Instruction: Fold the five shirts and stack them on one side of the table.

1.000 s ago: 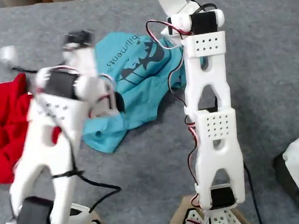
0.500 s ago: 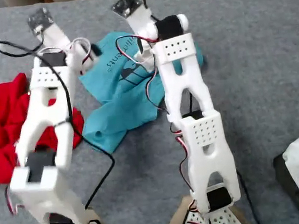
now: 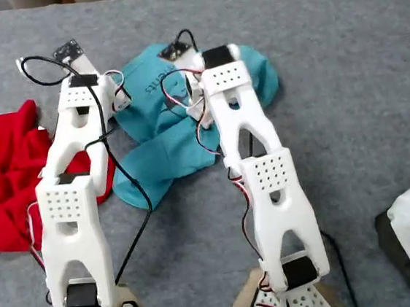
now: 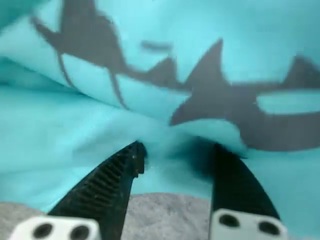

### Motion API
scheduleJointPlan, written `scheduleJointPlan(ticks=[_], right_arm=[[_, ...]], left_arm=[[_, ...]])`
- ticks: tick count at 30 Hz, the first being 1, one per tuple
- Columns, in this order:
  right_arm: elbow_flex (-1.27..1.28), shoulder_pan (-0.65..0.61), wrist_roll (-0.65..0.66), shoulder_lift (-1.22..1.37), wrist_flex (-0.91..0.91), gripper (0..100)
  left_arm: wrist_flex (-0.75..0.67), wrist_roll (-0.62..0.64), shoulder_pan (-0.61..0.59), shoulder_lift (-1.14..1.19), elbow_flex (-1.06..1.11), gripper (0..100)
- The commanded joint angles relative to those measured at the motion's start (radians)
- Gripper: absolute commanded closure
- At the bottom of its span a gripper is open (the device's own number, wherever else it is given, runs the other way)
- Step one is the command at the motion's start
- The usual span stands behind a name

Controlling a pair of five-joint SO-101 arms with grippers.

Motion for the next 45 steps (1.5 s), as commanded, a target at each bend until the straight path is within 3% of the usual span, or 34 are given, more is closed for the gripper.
scheduleJointPlan(ticks=[1,3,8,15,22,33,39,45], right_arm=[[-0.001,0.001,-0.009,0.013,0.025,88.7],[-0.001,0.001,-0.009,0.016,0.038,94.9],[0.005,0.004,0.034,0.008,0.08,94.8],[0.16,-0.008,0.137,-0.12,0.08,95.4],[0.484,-0.016,0.247,-0.364,0.077,95.4],[0.865,-0.012,0.35,-0.803,0.074,95.1],[1.145,-0.004,0.456,-1.046,0.061,95.0],[1.409,0.107,0.551,-1.274,-0.012,94.9]], left_arm=[[0.112,-0.107,0.008,0.053,-0.129,98],[0.196,-0.157,0.008,0.079,-0.167,98],[0.431,-0.212,-0.017,0.094,-0.222,98],[0.64,-0.21,-0.117,0.085,-0.221,98],[0.644,-0.255,-0.216,-0.008,-0.058,98],[0.638,-0.374,-0.238,-0.46,0.396,98],[0.493,-0.41,-0.247,-0.668,0.812,98],[0.336,-0.416,-0.252,-0.931,1.198,98]])
